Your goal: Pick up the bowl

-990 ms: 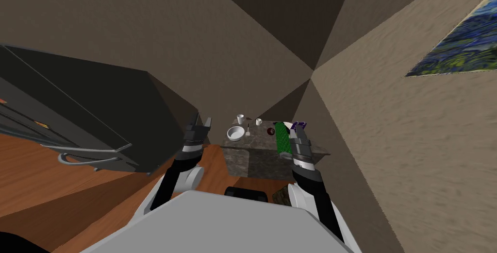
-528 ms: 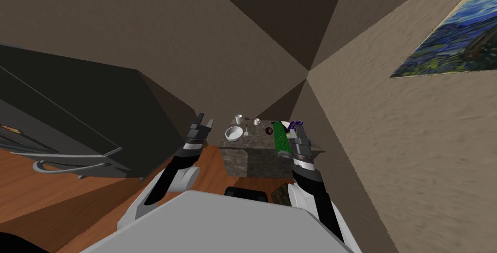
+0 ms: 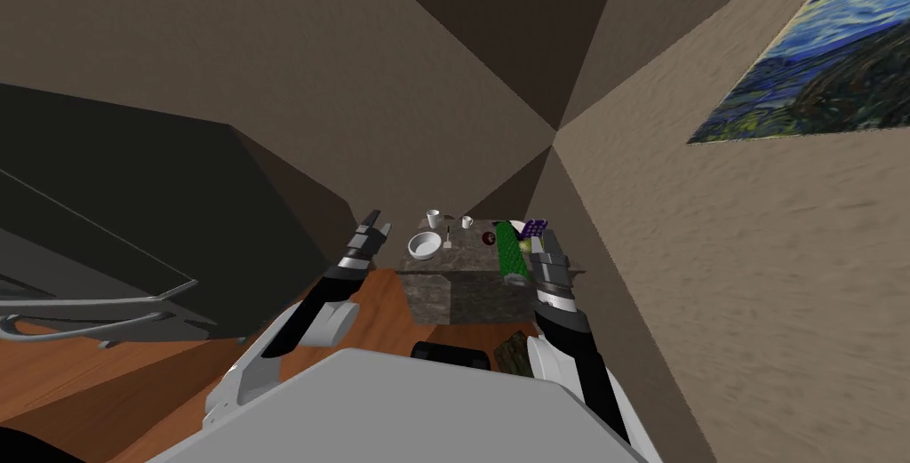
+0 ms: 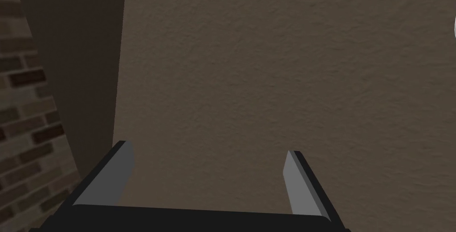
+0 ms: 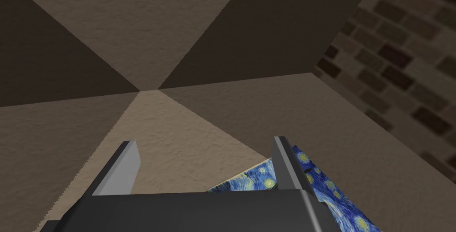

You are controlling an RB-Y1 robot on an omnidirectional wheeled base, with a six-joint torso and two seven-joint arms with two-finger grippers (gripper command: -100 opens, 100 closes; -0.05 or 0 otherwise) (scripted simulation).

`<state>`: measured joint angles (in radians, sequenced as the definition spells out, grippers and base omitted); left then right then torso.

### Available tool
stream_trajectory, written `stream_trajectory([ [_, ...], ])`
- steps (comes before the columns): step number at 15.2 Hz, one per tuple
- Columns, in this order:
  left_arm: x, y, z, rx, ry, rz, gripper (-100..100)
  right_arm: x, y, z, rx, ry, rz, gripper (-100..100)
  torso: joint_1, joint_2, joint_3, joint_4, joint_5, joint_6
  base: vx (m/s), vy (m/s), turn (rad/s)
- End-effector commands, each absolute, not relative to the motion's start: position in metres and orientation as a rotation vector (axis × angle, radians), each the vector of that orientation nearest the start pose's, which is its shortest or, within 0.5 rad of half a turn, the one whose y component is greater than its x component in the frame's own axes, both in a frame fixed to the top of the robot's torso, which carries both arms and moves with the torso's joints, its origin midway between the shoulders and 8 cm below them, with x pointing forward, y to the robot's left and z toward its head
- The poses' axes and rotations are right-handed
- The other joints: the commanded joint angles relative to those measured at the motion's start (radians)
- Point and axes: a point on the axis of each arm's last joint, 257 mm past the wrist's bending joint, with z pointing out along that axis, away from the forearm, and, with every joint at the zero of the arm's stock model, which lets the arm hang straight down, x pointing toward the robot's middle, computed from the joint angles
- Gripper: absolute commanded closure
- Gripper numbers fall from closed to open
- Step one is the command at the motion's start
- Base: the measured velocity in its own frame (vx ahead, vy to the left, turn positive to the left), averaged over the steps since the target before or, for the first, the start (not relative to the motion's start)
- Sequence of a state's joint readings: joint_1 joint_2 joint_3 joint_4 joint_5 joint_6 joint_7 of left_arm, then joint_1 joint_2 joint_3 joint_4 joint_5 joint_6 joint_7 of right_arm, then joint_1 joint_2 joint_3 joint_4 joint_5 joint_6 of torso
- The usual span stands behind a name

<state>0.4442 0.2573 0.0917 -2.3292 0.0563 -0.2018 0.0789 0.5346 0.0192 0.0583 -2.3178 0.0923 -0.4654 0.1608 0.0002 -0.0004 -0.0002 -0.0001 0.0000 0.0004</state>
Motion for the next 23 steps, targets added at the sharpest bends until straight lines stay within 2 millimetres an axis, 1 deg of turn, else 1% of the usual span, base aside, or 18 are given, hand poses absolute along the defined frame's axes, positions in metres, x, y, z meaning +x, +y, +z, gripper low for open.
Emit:
stream_trajectory([
  [1, 0.389, 0.299, 0.001, -0.725, 0.928, -1.239, -100, 0.344, -0.255, 0.023, 0.578, 0.707, 1.133, 0, 0.0, 0.0, 0.0, 0.0, 0.0, 0.0, 0.002, -0.002, -0.105],
  [2, 0.39, 0.299, 0.001, -0.728, 0.93, -1.238, -100, 0.344, -0.255, 0.023, 0.578, 0.707, 1.133, 0, 0.0, 0.0, 0.0, 0.0, 0.0, 0.0, 0.002, 0.0, -0.035],
  [3, 0.394, 0.306, -0.004, -0.745, 0.956, -1.221, -100, 0.344, -0.255, 0.023, 0.578, 0.707, 1.133, 0, 0.0, 0.0, 0.0, 0.0, 0.0, 0.0, 0.002, -0.003, -0.088],
  [5, 0.398, 0.308, -0.011, -0.771, 0.975, -1.207, -100, 0.344, -0.255, 0.023, 0.578, 0.707, 1.133, 0, 0.0, 0.0, 0.0, 0.0, 0.0, 0.0, 0.002, -0.002, -0.073],
  [6, 0.401, 0.316, -0.015, -0.786, 0.995, -1.192, -100, 0.344, -0.255, 0.023, 0.578, 0.707, 1.133, 0, 0.0, 0.0, 0.0, 0.0, 0.0, 0.0, 0.003, -0.004, -0.093],
  [8, 0.405, 0.318, -0.024, -0.816, 1.016, -1.175, -100, 0.344, -0.255, 0.023, 0.578, 0.707, 1.133, 0, 0.0, 0.0, 0.0, 0.0, 0.0, 0.0, 0.002, -0.001, -0.077],
  [9, 0.405, 0.318, -0.024, -0.818, 1.018, -1.174, -100, 0.344, -0.255, 0.023, 0.578, 0.707, 1.133, 0, 0.0, 0.0, 0.0, 0.0, 0.0, 0.0, 0.0, 0.0, 0.0],
  [10, 0.409, 0.327, -0.031, -0.845, 1.044, -1.152, -100, 0.344, -0.255, 0.023, 0.578, 0.707, 1.133, 0, 0.0, 0.0, 0.0, 0.0, 0.0, 0.0, 0.002, -0.004, -0.107],
  [12, 0.412, 0.329, -0.038, -0.869, 1.061, -1.137, -100, 0.344, -0.255, 0.023, 0.578, 0.707, 1.133, 0, 0.0, 0.0, 0.0, 0.0, 0.0, 0.0, 0.002, -0.002, -0.084],
  [13, 0.415, 0.338, -0.042, -0.89, 1.078, -1.119, -100, 0.344, -0.255, 0.023, 0.578, 0.707, 1.133, 0, 0.0, 0.0, 0.0, 0.0, 0.0, 0.0, 0.004, -0.003, -0.093],
  [16, 0.417, 0.341, -0.052, -0.924, 1.101, -1.099, -100, 0.344, -0.255, 0.023, 0.578, 0.707, 1.133, 0, 0.0, 0.0, 0.0, 0.0, 0.0, 0.0, 0.002, -0.001, -0.056],
  [17, 0.42, 0.35, -0.056, -0.943, 1.114, -1.083, -100, 0.344, -0.255, 0.023, 0.578, 0.707, 1.133, 0, 0.0, 0.0, 0.0, 0.0, 0.0, 0.0, 0.003, -0.005, -0.108],
  [20, 0.422, 0.354, -0.067, -0.981, 1.14, -1.059, -100, 0.344, -0.255, 0.023, 0.578, 0.707, 1.133, 0, 0.0, 0.0, 0.0, 0.0, 0.0, 0.0, 0.002, -0.001, -0.057],
  [21, 0.424, 0.363, -0.07, -1.002, 1.151, -1.042, -100, 0.344, -0.255, 0.023, 0.578, 0.707, 1.133, 0, 0.0, 0.0, 0.0, 0.0, 0.0, 0.0, 0.003, -0.005, -0.119],
  [23, 0.425, 0.366, -0.079, -1.033, 1.172, -1.022, -100, 0.344, -0.255, 0.023, 0.578, 0.707, 1.133, 0, 0.0, 0.0, 0.0, 0.0, 0.0, 0.0, 0.004, -0.002, -0.09],
])
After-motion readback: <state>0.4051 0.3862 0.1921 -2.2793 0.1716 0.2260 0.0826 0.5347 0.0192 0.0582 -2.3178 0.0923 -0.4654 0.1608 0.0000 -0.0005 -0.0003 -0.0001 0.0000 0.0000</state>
